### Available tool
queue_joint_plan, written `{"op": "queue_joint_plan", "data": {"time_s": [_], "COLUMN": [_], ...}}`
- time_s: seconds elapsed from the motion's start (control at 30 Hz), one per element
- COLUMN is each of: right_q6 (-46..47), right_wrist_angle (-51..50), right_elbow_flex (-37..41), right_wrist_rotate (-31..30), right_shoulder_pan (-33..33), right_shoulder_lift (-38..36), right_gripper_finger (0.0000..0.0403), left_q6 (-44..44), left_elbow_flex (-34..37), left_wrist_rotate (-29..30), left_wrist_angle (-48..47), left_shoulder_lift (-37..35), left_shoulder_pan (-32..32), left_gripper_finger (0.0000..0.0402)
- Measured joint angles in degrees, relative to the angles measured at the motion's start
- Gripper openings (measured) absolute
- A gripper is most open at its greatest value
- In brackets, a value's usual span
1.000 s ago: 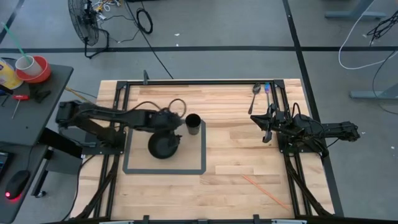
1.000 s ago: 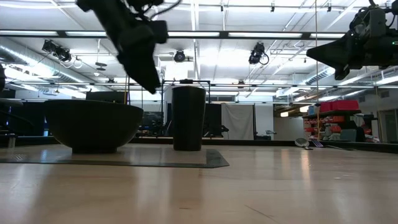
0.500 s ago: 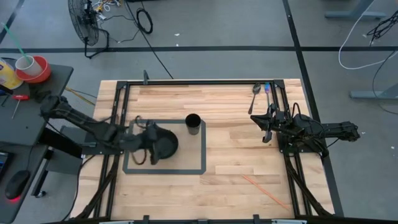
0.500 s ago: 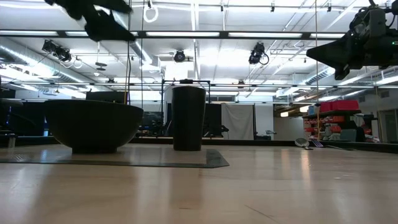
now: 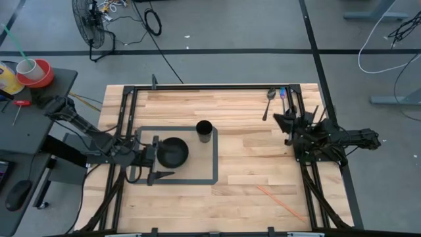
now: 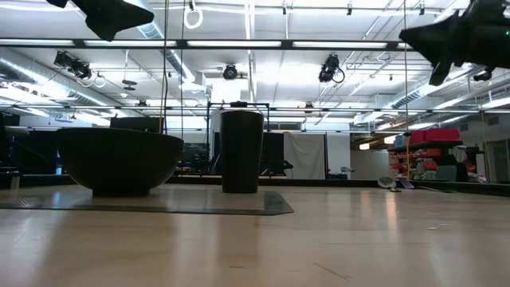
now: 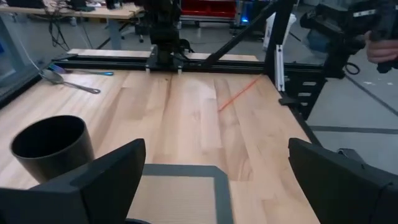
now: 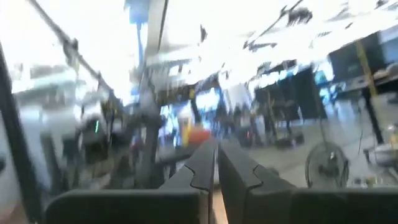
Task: Pick & Place Utensil
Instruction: Put the orange straw into the black cup
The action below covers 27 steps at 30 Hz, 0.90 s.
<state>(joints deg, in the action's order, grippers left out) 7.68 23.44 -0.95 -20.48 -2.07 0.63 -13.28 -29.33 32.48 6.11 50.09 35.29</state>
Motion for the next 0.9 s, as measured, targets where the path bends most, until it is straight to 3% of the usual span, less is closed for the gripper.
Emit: {"op": "queue_joint_plan", "data": {"time_s": [0.07, 0.23, 0.4, 0.53, 0.63, 0.8, 0.9], "right_q6": [3.8, 14.6, 19.4, 21.3, 23.9, 33.1, 38.8], "right_wrist_angle": [3.2, 6.3, 7.5, 2.7, -9.0, -39.1, -54.1], "right_elbow_flex": [0.0, 0.0, -1.4, -8.2, -17.3, -35.6, -45.5], "right_wrist_rotate": [-1.4, 6.8, 3.6, 0.8, -0.3, -3.9, -2.8], "right_shoulder_pan": [-0.1, -1.7, -6.7, -11.4, -14.8, -20.1, -21.9], "right_shoulder_lift": [0.0, 2.8, 14.1, 26.1, 35.2, 52.0, 62.8], "right_gripper_finger": [0.0027, 0.0022, 0.0007, 0.0003, 0.0002, 0.0001, 0.0002], "left_q6": [-1.0, -1.1, -1.1, -1.1, -1.1, -1.1, -1.1], "left_elbow_flex": [0.0, 0.0, 0.0, 0.0, 0.0, 0.0, 0.0], "left_wrist_rotate": [-0.3, -0.4, -0.4, -0.4, -0.4, -0.4, -0.4], "left_wrist_angle": [0.0, 0.0, 0.0, 0.1, 0.1, 0.0, 0.0], "left_shoulder_lift": [0.0, 0.0, 0.0, 0.0, 0.0, 0.0, 0.0], "left_shoulder_pan": [0.0, 0.0, 0.0, -0.1, -0.1, -0.1, -0.1], "left_gripper_finger": [0.0398, 0.0398, 0.0398, 0.0398, 0.0398, 0.0398, 0.0398]}}
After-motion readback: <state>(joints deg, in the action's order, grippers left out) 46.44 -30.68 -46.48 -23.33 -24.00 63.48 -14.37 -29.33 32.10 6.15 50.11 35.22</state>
